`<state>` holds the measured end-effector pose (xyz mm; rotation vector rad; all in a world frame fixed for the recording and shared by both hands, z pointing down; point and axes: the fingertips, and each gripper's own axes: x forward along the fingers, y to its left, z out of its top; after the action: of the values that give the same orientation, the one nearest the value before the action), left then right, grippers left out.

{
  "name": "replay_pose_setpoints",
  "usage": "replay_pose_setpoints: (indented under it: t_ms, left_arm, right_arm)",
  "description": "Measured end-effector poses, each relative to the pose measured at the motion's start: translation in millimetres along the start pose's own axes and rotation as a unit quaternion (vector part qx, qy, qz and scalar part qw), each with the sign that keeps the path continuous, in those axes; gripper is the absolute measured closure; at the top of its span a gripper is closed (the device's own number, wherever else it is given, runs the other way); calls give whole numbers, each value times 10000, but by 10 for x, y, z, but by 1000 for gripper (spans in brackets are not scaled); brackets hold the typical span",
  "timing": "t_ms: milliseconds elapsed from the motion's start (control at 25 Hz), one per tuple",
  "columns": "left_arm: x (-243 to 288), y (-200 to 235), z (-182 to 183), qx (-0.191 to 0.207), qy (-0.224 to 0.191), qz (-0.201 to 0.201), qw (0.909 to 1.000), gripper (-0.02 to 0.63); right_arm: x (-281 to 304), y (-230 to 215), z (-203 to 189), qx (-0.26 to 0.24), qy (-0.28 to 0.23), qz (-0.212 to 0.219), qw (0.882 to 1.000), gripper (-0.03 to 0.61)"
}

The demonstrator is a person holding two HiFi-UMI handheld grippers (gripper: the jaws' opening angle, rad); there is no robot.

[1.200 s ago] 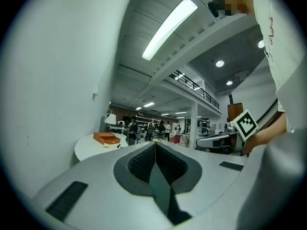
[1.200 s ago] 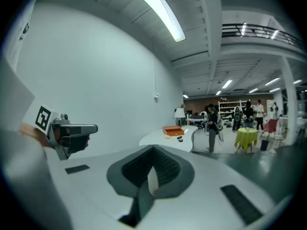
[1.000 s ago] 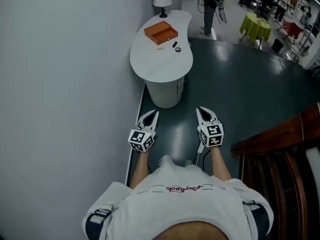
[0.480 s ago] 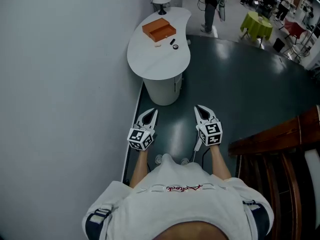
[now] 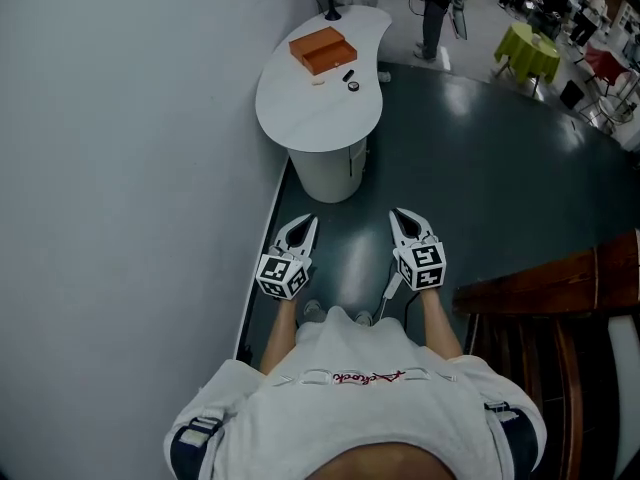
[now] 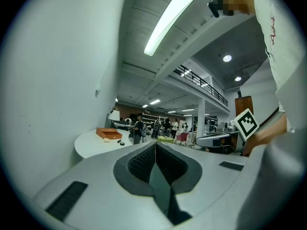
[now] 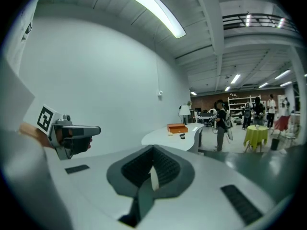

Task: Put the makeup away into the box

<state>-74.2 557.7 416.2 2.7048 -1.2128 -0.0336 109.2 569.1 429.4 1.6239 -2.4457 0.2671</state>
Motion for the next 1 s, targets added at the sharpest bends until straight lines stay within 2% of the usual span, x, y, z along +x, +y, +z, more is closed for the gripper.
replay_pose_setpoints:
  t_ms: [280,520,1000]
  left_arm:
    - [1,-70,-103,-86,64,174,9998,601]
    - [121,-49,-93,-32,89,125,9999,601]
    - [618,372,-137,-210,95,-57,9997,601]
  right_arm:
    - [-31,-24,-136,94,56,131,9999,558]
    - [59,-10,-190,176,77,202,9996,558]
    - [595,-162,-171,124,243,91,9996,558]
